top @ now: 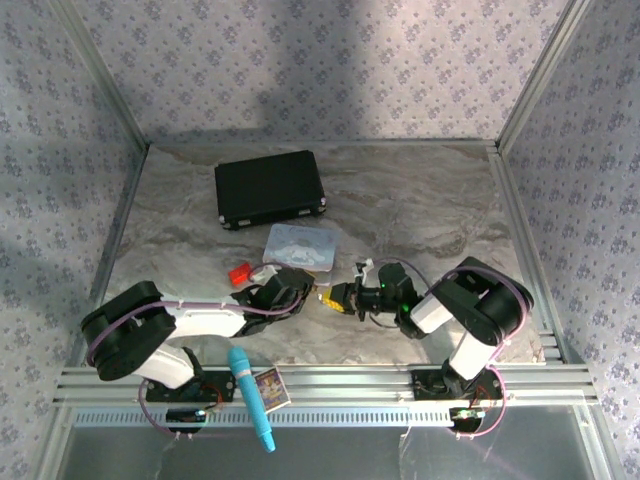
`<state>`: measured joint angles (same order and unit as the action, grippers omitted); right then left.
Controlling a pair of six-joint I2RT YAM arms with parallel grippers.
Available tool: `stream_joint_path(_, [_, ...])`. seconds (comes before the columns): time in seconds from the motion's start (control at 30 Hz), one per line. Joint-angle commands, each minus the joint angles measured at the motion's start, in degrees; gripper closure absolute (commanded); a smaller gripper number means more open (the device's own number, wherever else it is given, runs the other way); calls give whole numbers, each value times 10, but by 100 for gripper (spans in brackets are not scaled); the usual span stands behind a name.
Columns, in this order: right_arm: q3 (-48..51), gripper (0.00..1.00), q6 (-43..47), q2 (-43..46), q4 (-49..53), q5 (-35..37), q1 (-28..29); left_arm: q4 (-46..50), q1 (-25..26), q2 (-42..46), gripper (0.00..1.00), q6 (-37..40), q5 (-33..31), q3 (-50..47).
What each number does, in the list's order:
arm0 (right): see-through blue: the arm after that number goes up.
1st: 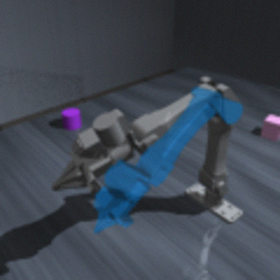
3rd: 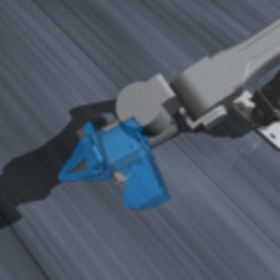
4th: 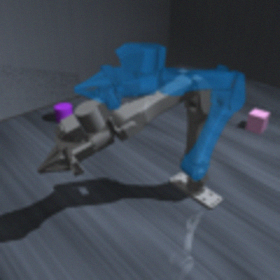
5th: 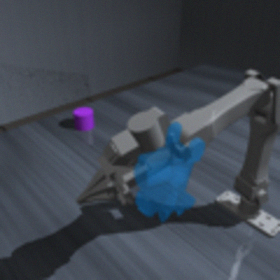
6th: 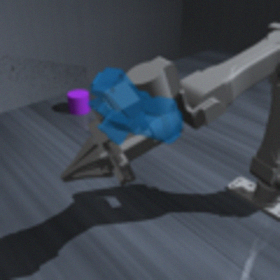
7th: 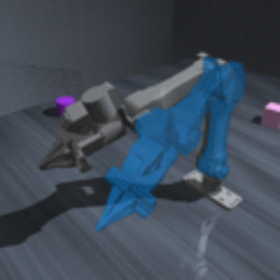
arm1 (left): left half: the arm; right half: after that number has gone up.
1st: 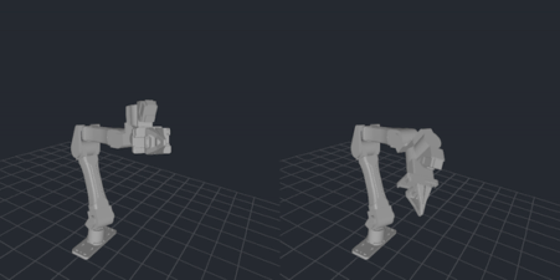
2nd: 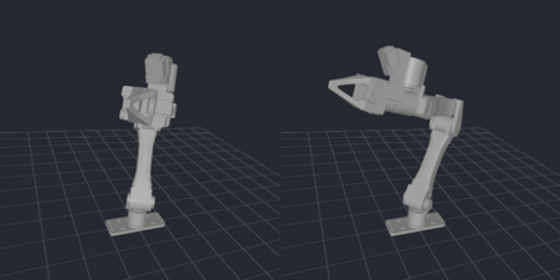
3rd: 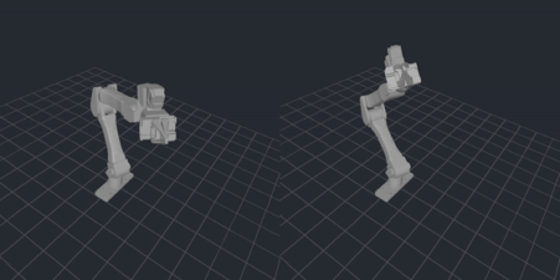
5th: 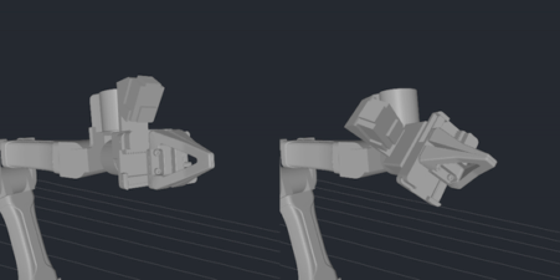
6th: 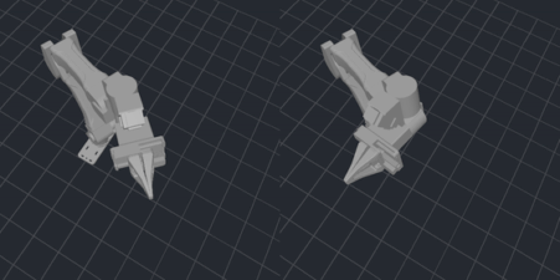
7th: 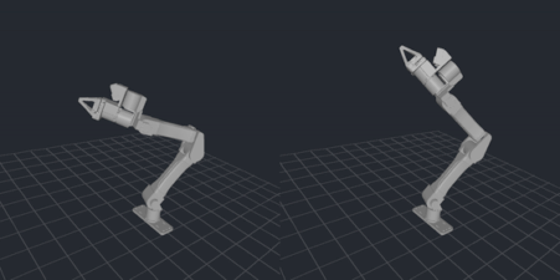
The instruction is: Unlock the padlock with the key
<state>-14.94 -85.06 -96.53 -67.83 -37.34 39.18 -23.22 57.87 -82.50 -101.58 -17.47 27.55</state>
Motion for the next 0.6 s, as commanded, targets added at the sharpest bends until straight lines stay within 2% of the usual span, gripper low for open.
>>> stream_joint_path(0.0, [-11, 100, 13, -9, -6, -6, -21, -55, 12, 9, 100, 22, 28, 14])
stream_joint_path(0.33, [-25, 100, 11, -10, 3, -13, -23, -86, 14, -5, 100, 17, 25, 6])
stream_joint_path(0.57, [-22, 100, -25, -46, -60, -15, -23, -108, 18, -9, 100, 24, 7, -3])
